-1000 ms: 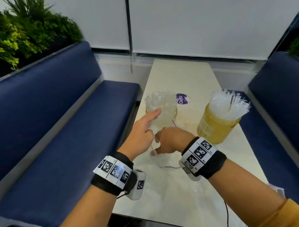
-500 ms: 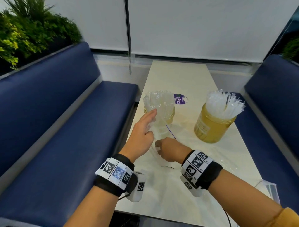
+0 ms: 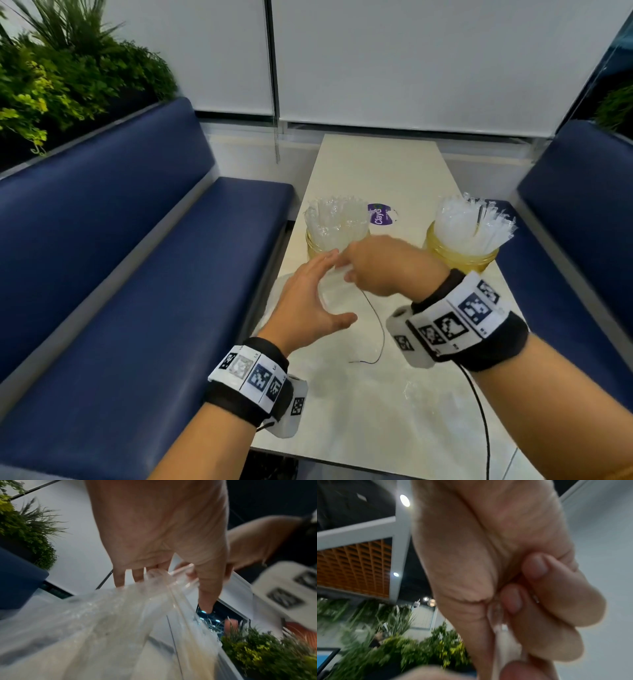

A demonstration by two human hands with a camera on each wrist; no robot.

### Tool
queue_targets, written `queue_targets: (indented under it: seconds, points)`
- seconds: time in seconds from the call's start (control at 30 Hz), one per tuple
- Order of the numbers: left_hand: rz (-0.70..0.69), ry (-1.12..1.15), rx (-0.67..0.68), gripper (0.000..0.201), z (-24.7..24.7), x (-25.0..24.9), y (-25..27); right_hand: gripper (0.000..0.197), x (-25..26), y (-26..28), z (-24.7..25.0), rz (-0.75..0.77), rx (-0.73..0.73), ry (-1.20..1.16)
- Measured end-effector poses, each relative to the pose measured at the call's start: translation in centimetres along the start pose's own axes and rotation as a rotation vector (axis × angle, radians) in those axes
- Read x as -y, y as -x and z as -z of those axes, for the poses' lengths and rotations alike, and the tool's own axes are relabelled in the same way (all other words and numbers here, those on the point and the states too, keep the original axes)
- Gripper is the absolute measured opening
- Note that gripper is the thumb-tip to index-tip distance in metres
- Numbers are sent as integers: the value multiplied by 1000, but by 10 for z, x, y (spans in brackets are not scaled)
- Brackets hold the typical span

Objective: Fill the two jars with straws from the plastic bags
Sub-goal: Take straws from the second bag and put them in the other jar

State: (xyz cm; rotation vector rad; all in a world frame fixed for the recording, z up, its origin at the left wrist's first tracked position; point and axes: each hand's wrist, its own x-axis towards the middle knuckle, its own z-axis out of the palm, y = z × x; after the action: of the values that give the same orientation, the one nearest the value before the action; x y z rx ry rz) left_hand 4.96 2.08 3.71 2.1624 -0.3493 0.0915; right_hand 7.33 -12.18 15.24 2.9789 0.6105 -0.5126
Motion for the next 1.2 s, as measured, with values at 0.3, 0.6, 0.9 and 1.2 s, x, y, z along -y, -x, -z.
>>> queue_targets:
  seconds: [0.3, 0.6, 0.9, 1.2]
  points:
    - [14, 30, -361, 20, -13, -6, -8, 21, 1, 16, 44, 139, -352, -560]
    - [56, 243, -426, 18, -7, -10, -8, 28, 24, -12, -19, 269, -698, -738]
    - [184, 233, -354, 21, -2, -3, -5, 41, -12, -12, 69, 322, -995, -671]
    - [182, 260, -317, 25, 2, -10, -12, 43, -67, -95, 68, -13, -1059, -481]
